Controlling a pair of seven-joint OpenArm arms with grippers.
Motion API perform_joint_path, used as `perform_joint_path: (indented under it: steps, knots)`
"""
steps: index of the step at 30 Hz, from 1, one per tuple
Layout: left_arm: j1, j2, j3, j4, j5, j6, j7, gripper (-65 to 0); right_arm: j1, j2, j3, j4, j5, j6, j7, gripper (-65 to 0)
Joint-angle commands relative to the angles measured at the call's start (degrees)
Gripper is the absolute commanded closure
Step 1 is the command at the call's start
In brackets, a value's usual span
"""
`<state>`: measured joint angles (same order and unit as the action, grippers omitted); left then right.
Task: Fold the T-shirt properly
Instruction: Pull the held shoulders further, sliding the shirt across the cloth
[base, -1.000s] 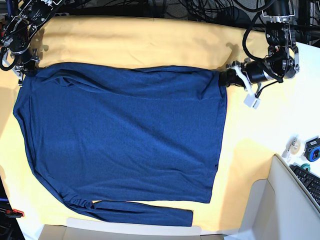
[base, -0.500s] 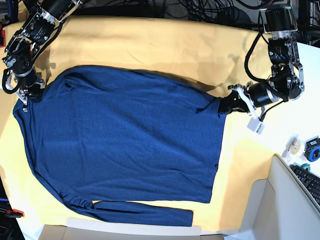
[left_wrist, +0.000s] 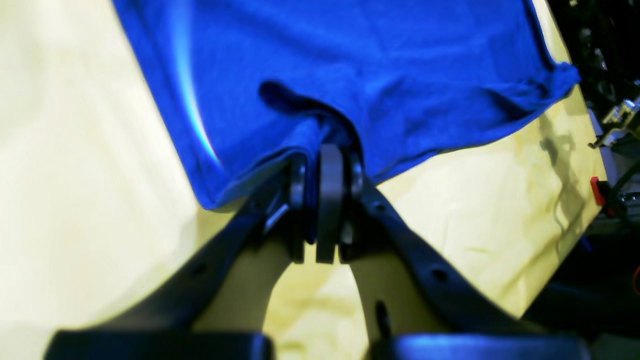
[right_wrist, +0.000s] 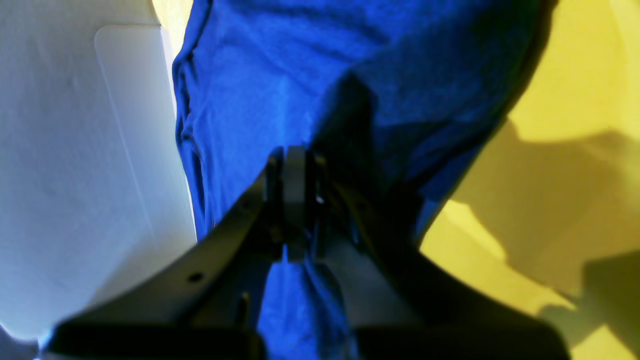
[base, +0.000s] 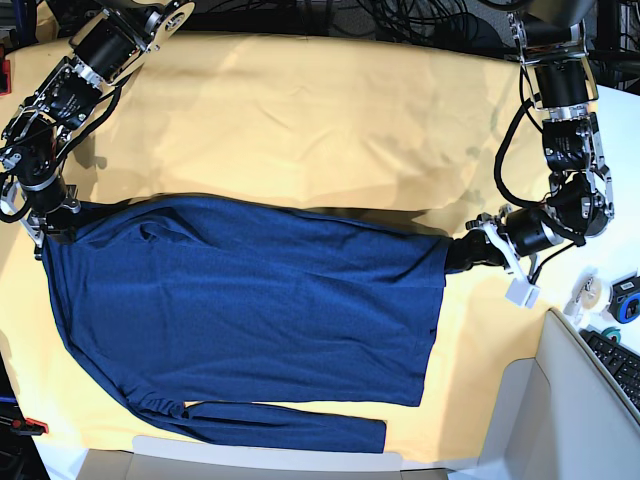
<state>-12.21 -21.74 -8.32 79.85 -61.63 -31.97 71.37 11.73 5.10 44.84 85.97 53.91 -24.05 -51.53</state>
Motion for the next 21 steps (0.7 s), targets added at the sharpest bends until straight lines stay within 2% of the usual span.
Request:
perform_joint_path:
  steps: [1, 5, 12, 18, 19, 21]
  knots:
    - [-1.5, -0.8, -0.4, 0.0, -1.2, -0.3, -2.2, 0.0, 1.2, 1.3, 0.6, 0.1, 0.7, 0.5, 0.3, 0.0]
    - [-1.0, -0.9, -0.3, -2.1, -0.8, -0.3, -4.0, 0.0, 2.0, 1.3, 1.5, -2.3, -1.3, 0.5, 0.3, 0.0]
    - [-0.8, -0.9, -0.1, -2.4, -0.7, -0.3, -4.2, 0.0, 2.7, 0.8, 1.0, -2.8, -10.6, 0.6, 0.4, 0.0]
    - [0.3, -0.9, -0.1, -2.4, -0.7, -0.3, -4.3, 0.0, 2.7, 1.0, 1.0, -6.3, -10.9, 0.7, 0.2, 0.0]
    - [0.5, -0.9, -0.1, -2.4, -0.7, -0.3, -4.3, 0.0, 2.7, 1.1, 1.0, -7.2, -10.9, 0.7, 0.1, -0.7]
    - [0.6, -0.9, -0.1, -2.4, -0.7, -0.3, -4.3, 0.0, 2.7, 1.2, 1.0, -8.7, -10.9, 2.4, 0.1, -7.1]
